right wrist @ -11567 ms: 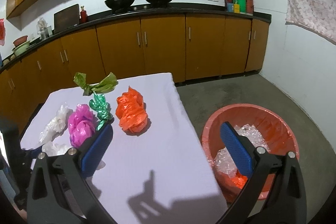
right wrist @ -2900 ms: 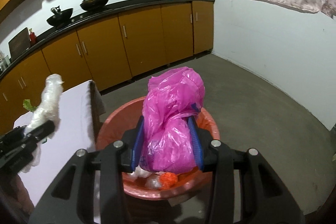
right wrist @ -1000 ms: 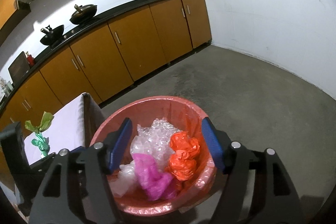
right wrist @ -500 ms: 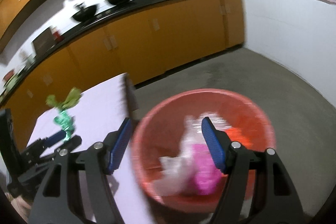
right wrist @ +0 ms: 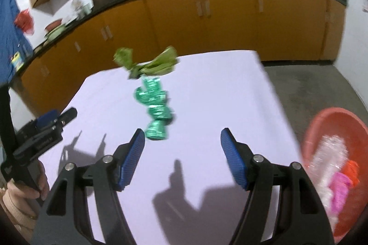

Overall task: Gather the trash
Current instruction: 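Move both open tools back toward the green bags on the table, then grasp the light-green bag with the left tool while the right tool grasps the shiny green bag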

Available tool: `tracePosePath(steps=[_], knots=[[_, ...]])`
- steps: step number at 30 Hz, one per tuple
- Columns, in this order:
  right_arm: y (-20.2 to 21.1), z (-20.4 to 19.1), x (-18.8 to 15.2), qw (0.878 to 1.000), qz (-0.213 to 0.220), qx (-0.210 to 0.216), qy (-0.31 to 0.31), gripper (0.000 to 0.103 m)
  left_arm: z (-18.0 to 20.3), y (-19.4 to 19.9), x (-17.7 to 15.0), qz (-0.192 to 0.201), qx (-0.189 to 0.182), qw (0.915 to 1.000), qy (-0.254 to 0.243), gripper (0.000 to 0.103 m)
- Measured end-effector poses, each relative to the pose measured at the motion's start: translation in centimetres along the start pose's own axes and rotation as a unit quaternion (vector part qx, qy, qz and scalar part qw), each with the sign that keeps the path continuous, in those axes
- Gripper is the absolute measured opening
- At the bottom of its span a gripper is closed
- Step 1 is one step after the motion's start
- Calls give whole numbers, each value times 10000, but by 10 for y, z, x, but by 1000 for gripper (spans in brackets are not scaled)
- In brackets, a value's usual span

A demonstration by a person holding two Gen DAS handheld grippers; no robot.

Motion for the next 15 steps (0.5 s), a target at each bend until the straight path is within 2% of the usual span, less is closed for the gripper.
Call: tracePosePath(steps=[7,11,15], knots=[[-61,-25,9,9992,-254,-166,264,67,-29,-18,6,58,217,9996,144,92],[-90,-28,10,9974,-417,-323,489,67,-32,-31,8,4,153,9998,125,96],[-103,-29,11,9964,-498,-306,616,67,-20,-45,20,-14,-8,9999,120,98]])
Point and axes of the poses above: each gripper's, at about its wrist camera, not at the fingertips, and y roughly against the way its jaws point, z to its right, x to its top, the point moved 10 cm from there along -y, roughly the way its jaws point, and after that the axes turned 2 degrees about z, right-handed, at the moved point
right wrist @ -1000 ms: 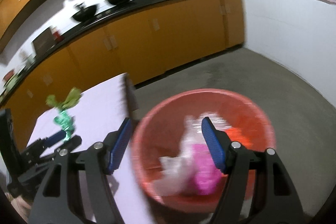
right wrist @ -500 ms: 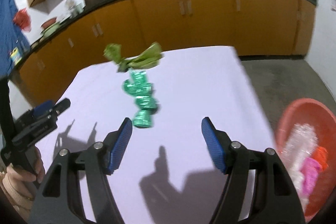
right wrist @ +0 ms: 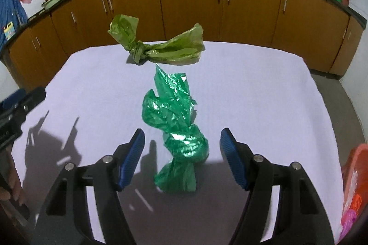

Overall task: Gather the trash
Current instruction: 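Grasp the light-green bag with the left tool while the right tool grasps the shiny green bag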

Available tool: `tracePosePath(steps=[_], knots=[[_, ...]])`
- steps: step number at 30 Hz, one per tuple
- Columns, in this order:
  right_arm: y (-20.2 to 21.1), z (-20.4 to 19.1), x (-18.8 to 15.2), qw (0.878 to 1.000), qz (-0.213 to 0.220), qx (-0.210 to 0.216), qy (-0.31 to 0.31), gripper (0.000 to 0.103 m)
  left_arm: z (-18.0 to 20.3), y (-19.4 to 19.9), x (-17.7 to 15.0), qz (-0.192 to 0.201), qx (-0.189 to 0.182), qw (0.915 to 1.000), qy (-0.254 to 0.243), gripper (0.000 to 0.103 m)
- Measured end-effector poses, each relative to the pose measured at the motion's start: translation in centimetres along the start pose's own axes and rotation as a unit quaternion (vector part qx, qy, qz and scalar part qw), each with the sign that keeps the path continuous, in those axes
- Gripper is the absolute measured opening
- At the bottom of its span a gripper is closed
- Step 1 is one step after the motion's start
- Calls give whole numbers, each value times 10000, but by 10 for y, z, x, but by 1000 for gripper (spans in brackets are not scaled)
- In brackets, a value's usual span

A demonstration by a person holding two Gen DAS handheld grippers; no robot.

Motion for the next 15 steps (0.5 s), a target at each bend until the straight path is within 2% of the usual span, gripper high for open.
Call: tracePosePath(steps=[1,2,3,7,10,15], knots=[[-2,0,0,10000,-17,15,15,62,4,-3,3,-4,-55,10000,19,98],[-5,1,0,10000,-55,55,28,44,10,-8,7,-15,-143,9999,41,98],[-6,1,-2,9999,-117,86,36,37,14,-11,9,-21,-185,9998,44,99],[3,12,-8,9997,-31,209,-99,36,42,-25,19,10,-322,9995,-73,101],[19,36,-19,9992,67,163,-360,36,63,-40,25,10,-316,9993,-214,101],[36,64,-30,9979,112,111,-623,36,88,-71,37,-50,-294,9995,-136,101]])
Point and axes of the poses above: each gripper's, at about its wrist camera, not at the fingertips, and y roughly against the way its jaws point, z to its right, x to its top, the point moved 10 cm from there along -y, roughly the way its jaws point, and after that the axes turned 2 degrees about z, right-handed, at the moved point
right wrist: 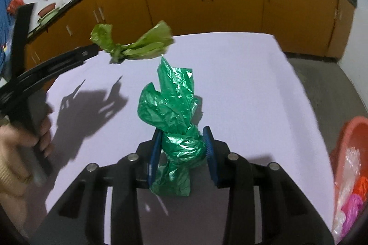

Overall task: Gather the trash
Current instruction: 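Grasp the light-green bag with the left tool while the right tool grasps the shiny green bag, then carry the light-green and shiny green bags over the red basket with both tools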

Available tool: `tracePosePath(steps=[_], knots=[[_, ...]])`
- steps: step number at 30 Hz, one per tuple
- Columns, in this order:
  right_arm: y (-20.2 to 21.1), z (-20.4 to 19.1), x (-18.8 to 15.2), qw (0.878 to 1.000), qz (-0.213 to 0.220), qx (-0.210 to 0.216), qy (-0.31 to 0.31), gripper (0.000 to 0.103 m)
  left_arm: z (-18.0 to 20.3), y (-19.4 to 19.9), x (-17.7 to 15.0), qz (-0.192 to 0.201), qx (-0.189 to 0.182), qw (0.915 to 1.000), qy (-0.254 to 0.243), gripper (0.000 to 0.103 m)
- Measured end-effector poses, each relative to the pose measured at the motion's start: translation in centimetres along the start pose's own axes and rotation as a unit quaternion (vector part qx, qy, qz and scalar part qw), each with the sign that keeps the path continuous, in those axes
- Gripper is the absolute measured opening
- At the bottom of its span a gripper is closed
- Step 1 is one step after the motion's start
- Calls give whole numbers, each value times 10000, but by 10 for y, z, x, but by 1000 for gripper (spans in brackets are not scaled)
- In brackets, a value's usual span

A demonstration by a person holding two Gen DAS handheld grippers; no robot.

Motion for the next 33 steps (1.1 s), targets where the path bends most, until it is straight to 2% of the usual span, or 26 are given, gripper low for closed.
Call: tracePosePath(steps=[3,8,9,10,11,13,15,16,19,25,33], knots=[[8,9,-2,10000,41,-25,19,36,4,-22,7,-151,25,9998,139,101],[17,15,-2,9996,151,-103,201,36,-6,-51,11,-426,279,9980,381,100],[17,15,-2,9996,159,-112,208,36,-9,-53,11,-444,293,9975,464,96],[17,16,-3,9996,159,-117,204,36,-12,-56,12,-464,290,9971,533,82],[17,19,-4,9997,149,-116,174,36,-13,-59,11,-510,242,9967,583,72],[17,24,-8,9998,109,-128,97,36,-12,-63,9,-646,88,9957,665,33],[17,25,-10,9999,81,-130,44,36,-11,-61,6,-672,-45,9956,650,17],[18,26,-12,9999,70,-132,19,36,-10,-57,6,-614,-76,9962,617,14],[25,30,-13,9998,98,-146,-51,36,-6,-42,2,-519,-66,9977,428,10],[54,34,-7,9991,328,-213,-164,36,12,8,-14,-425,-216,9989,25,10],[126,55,-4,9951,786,-500,-324,36,73,89,-18,-254,-782,9960,-357,10]])
Point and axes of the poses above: each gripper's, at about its wrist camera, not at the fingertips, and y roughly against the way its jaws point, z to its right, x to its top, the point moved 10 cm from there along -y, roughly the way its jaws point, and after that the axes turned 2 degrees about z, right-handed, at the moved point
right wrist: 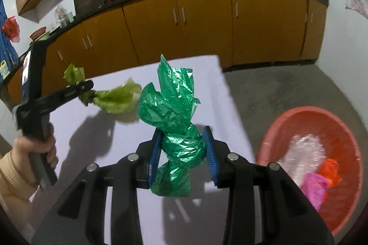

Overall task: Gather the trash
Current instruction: 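Carry the light-green and shiny green bags over the red basket with both tools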

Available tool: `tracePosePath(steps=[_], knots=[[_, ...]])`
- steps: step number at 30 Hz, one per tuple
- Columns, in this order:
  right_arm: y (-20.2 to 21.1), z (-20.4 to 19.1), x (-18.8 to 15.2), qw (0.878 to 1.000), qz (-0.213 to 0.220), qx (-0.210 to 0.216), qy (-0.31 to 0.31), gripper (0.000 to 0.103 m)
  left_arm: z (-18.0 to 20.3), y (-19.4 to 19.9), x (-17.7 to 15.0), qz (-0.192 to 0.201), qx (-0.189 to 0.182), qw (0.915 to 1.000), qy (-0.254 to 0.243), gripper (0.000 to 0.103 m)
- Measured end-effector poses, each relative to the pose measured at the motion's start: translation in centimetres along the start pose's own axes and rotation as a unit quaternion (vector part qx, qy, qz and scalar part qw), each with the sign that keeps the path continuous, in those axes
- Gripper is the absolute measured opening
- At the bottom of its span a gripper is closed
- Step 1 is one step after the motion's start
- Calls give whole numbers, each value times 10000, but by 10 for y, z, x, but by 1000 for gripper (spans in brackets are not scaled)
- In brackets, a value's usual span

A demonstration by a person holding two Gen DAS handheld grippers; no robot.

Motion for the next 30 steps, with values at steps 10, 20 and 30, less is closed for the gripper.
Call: tracePosePath(steps=[10,20,30], knots=[[97,100,-11,9935,411,-980,-406,36,124,59,20,412,-729,9936,-761,10],[161,203,-33,9775,531,-1821,-916,36,218,73,1,339,-1445,9837,-1011,10],[171,235,-38,9710,592,-1996,-1176,36,275,69,-29,89,-1773,9747,-1359,10]])
Point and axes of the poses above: each gripper's, at about its wrist camera, not at the fingertips, and y roughly against the way its jaws point, z to its right, x to its top, the point moved 10 cm from there along -y, roughly the way its jaws point, and after that the axes turned 2 degrees about z, right-handed, at the moved point
